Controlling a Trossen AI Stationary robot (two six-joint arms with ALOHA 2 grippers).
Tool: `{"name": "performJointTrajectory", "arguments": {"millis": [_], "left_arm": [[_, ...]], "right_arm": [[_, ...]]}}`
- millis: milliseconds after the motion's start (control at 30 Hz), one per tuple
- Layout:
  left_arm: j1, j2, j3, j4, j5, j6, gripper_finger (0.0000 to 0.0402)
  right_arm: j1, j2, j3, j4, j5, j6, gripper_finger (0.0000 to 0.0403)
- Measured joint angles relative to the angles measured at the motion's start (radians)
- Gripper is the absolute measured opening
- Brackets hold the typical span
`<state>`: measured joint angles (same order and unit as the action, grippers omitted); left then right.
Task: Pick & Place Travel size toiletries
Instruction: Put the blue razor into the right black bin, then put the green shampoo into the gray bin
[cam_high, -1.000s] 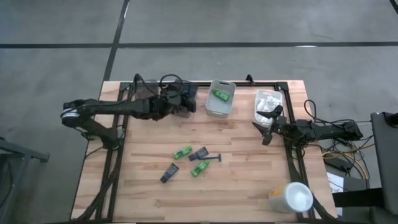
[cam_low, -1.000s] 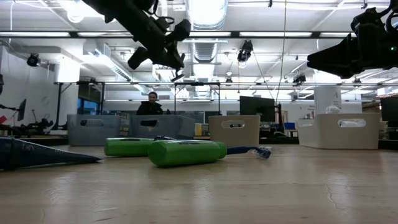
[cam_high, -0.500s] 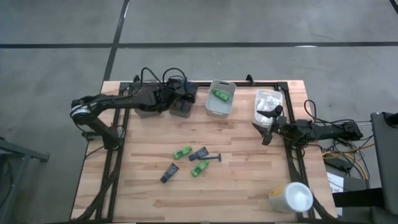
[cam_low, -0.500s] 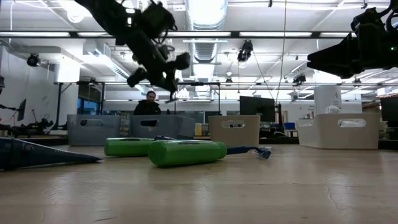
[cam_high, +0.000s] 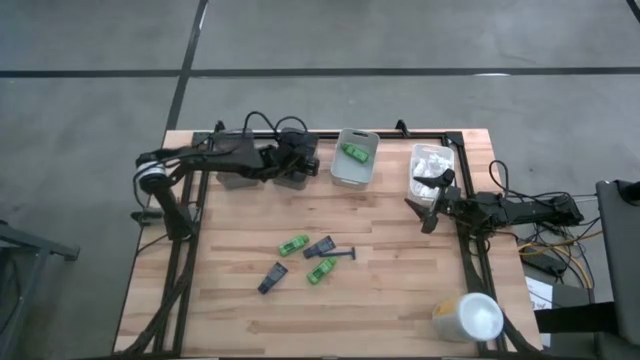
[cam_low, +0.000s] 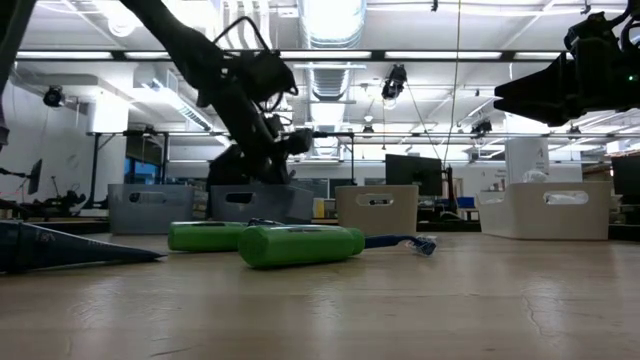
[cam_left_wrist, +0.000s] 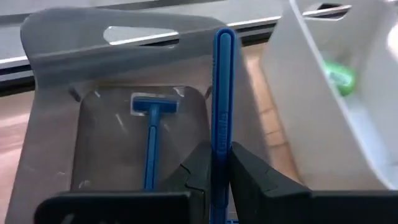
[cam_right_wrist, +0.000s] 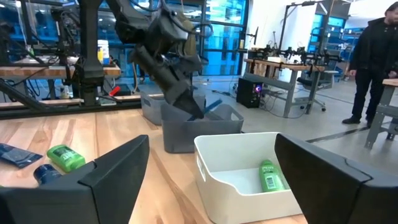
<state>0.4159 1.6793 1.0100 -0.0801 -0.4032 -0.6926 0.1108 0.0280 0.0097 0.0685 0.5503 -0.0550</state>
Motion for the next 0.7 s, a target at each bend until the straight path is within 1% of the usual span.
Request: {"name": "performJointTrajectory", "arguments": {"millis": [167, 300, 367, 433, 600, 700], "left_arm": [[0.017, 0.038, 0.000, 0.000, -0.009, 0.000, 0.0042], [0.025, 0.039, 0.000, 0.002, -0.007, 0.001, 0.0043], [0.032, 0.039, 0.000, 0.001, -0.008, 0.000, 0.0050], [0.038, 0.037, 0.000, 0.001, 0.005, 0.000, 0.0062], [0.055, 0.036, 0.000, -0.009, 0.091, -0.010, 0.0109], [0.062, 0.035, 0.000, -0.009, 0.099, -0.025, 0.0136]], "right_arm": [[0.000, 0.000, 0.000, 0.000, 0.000, 0.000, 0.0357], [0.000, 0.000, 0.000, 0.000, 0.001, -0.002, 0.0361], [0.000, 0.000, 0.000, 0.000, 0.003, -0.018, 0.0360], [0.000, 0.000, 0.000, 0.000, 0.005, -0.037, 0.0356], [0.000, -0.001, 0.000, 0.000, 0.010, -0.030, 0.0341], [0.000, -0.001, 0.000, 0.000, 0.010, -0.027, 0.0332]]}}
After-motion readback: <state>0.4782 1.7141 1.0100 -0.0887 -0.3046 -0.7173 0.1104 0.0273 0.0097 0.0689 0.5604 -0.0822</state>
